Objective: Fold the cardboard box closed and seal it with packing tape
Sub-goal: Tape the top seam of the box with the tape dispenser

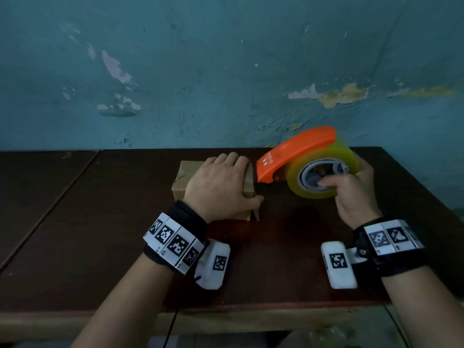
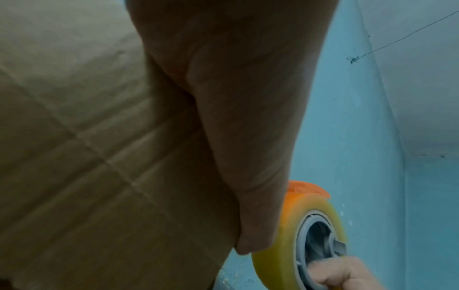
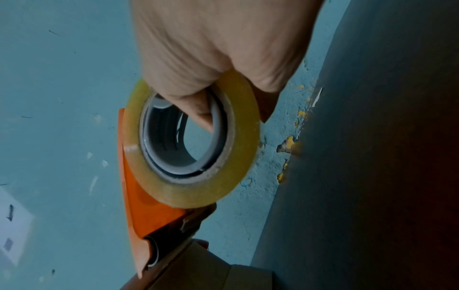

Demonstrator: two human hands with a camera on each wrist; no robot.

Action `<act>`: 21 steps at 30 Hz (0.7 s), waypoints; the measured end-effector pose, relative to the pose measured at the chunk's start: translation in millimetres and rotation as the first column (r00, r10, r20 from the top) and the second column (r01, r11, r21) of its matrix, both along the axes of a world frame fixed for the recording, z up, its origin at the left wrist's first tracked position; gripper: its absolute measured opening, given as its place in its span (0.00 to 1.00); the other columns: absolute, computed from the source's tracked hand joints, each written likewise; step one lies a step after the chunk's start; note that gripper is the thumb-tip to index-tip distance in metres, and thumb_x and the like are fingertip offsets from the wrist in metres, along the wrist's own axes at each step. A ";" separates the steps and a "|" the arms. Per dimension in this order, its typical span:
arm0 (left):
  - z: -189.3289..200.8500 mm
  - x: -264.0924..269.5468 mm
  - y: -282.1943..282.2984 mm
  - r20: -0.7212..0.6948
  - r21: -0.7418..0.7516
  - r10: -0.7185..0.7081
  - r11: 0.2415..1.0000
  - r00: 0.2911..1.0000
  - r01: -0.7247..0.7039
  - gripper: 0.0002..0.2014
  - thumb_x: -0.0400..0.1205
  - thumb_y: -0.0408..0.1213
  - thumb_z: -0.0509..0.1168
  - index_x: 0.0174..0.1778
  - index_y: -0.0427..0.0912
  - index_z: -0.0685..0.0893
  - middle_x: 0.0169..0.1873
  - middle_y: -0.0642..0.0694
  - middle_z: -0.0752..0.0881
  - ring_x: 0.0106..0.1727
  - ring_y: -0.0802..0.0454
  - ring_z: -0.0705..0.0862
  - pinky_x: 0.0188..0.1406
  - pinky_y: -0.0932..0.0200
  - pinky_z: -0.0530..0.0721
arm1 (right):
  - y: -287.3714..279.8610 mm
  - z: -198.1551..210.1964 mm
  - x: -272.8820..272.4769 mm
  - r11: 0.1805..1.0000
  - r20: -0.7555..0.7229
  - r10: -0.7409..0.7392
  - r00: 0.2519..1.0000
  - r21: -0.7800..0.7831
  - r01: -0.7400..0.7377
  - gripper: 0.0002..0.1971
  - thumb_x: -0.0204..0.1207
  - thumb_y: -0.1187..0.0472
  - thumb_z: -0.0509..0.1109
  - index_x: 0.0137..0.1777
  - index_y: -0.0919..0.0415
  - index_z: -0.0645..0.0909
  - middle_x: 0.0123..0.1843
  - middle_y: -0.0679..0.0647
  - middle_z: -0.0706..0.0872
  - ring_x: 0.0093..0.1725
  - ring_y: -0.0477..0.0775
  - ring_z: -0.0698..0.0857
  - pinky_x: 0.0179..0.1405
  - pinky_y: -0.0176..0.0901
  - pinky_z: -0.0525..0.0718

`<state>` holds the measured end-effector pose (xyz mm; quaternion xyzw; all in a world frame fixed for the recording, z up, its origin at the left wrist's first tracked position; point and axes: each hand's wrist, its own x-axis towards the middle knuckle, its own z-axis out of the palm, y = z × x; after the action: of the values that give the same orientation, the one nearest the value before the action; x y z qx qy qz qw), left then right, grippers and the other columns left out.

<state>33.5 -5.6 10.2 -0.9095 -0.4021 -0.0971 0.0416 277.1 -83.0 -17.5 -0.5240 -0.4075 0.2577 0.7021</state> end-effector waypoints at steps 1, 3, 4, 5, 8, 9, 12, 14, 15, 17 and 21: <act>-0.3 0.0 -0.3 0.004 0.006 -0.004 1.000 1.000 0.004 0.39 0.76 0.72 0.62 0.76 0.48 0.73 0.64 0.49 0.81 0.67 0.48 0.79 0.73 0.50 0.74 | -1.1 1.2 2.2 1.000 0.000 0.001 1.000 -0.004 -0.001 0.25 0.59 0.91 0.66 0.40 0.58 0.84 0.36 0.45 0.91 0.45 0.50 0.91 0.43 0.44 0.89; 0.0 -0.3 -0.8 0.005 0.007 -0.012 1.000 1.000 0.012 0.39 0.76 0.71 0.62 0.76 0.47 0.74 0.65 0.49 0.81 0.67 0.48 0.79 0.73 0.50 0.74 | -4.0 3.6 7.0 1.000 0.012 0.010 1.000 -0.018 -0.010 0.25 0.59 0.91 0.67 0.40 0.59 0.85 0.36 0.46 0.92 0.45 0.50 0.92 0.44 0.45 0.90; -0.2 -0.8 -0.8 0.007 0.007 -0.016 1.000 1.000 0.016 0.39 0.76 0.71 0.62 0.76 0.47 0.73 0.65 0.49 0.81 0.67 0.48 0.79 0.74 0.50 0.74 | -5.3 4.5 9.1 1.000 0.020 0.015 1.000 -0.027 -0.014 0.25 0.59 0.91 0.67 0.41 0.59 0.85 0.37 0.46 0.92 0.45 0.50 0.92 0.45 0.46 0.90; -0.1 -1.0 -0.9 0.007 0.007 -0.017 1.000 1.000 0.017 0.39 0.77 0.71 0.63 0.77 0.47 0.73 0.65 0.49 0.81 0.68 0.48 0.79 0.74 0.50 0.74 | -6.7 5.1 10.8 0.999 0.028 0.019 0.999 -0.033 -0.018 0.25 0.60 0.91 0.67 0.41 0.59 0.84 0.37 0.46 0.91 0.45 0.50 0.92 0.45 0.45 0.90; -0.2 -1.1 0.4 0.005 0.008 -0.020 1.000 1.000 0.020 0.40 0.77 0.71 0.63 0.78 0.48 0.72 0.67 0.49 0.80 0.68 0.49 0.78 0.74 0.51 0.73 | -9.6 5.1 12.3 0.998 0.046 0.037 0.998 -0.045 -0.035 0.25 0.60 0.90 0.67 0.42 0.60 0.85 0.37 0.46 0.91 0.44 0.48 0.92 0.43 0.41 0.90; -0.3 -1.1 0.5 0.004 0.007 -0.021 1.000 1.000 0.021 0.40 0.77 0.71 0.62 0.79 0.48 0.71 0.67 0.49 0.80 0.68 0.49 0.78 0.74 0.51 0.73 | -10.3 5.1 12.6 0.998 0.050 0.042 0.998 -0.049 -0.039 0.25 0.60 0.90 0.67 0.43 0.60 0.85 0.37 0.46 0.92 0.45 0.49 0.92 0.43 0.40 0.90; 0.2 -1.5 1.4 0.007 0.009 -0.024 1.000 1.000 0.024 0.40 0.77 0.71 0.62 0.79 0.48 0.72 0.67 0.50 0.80 0.68 0.50 0.78 0.74 0.51 0.72 | -11.5 6.0 17.1 0.997 0.059 0.047 0.997 -0.060 -0.044 0.24 0.60 0.90 0.68 0.44 0.60 0.85 0.39 0.47 0.92 0.47 0.51 0.92 0.45 0.42 0.89; -0.5 -2.2 2.1 0.013 0.003 -0.018 1.000 1.000 0.018 0.40 0.76 0.71 0.63 0.78 0.49 0.72 0.66 0.50 0.80 0.68 0.50 0.78 0.75 0.52 0.72 | -12.6 6.3 22.5 0.997 0.066 0.039 0.997 -0.069 -0.035 0.24 0.61 0.90 0.68 0.45 0.61 0.85 0.40 0.48 0.92 0.49 0.52 0.92 0.47 0.45 0.89; -0.8 -2.4 2.4 0.018 0.003 -0.016 1.000 1.000 0.016 0.40 0.76 0.71 0.63 0.78 0.49 0.72 0.66 0.50 0.80 0.68 0.50 0.78 0.75 0.52 0.72 | -13.2 6.0 24.6 0.997 0.071 0.036 0.997 -0.072 -0.031 0.24 0.60 0.90 0.68 0.45 0.61 0.85 0.40 0.48 0.92 0.49 0.52 0.92 0.48 0.46 0.89; -0.9 -2.4 2.9 0.022 0.000 -0.016 1.000 1.000 0.016 0.40 0.76 0.71 0.63 0.78 0.49 0.72 0.66 0.50 0.80 0.68 0.50 0.78 0.75 0.51 0.72 | -14.6 5.0 26.3 0.996 0.081 0.037 0.996 -0.079 -0.031 0.24 0.60 0.90 0.69 0.44 0.61 0.84 0.40 0.49 0.92 0.48 0.53 0.92 0.48 0.47 0.89; -0.3 -3.0 4.1 0.023 -0.006 -0.015 1.000 1.000 0.015 0.41 0.75 0.72 0.64 0.78 0.49 0.72 0.66 0.51 0.80 0.68 0.50 0.78 0.74 0.52 0.72 | -15.7 5.0 29.9 0.994 0.095 0.063 0.993 -0.093 -0.054 0.24 0.61 0.90 0.69 0.48 0.61 0.84 0.44 0.54 0.91 0.51 0.54 0.92 0.49 0.45 0.89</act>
<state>30.6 -1.6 9.9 -0.9114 -0.3961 -0.1068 0.0333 307.0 -98.7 -12.5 -0.5552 -0.4445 0.2703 0.6489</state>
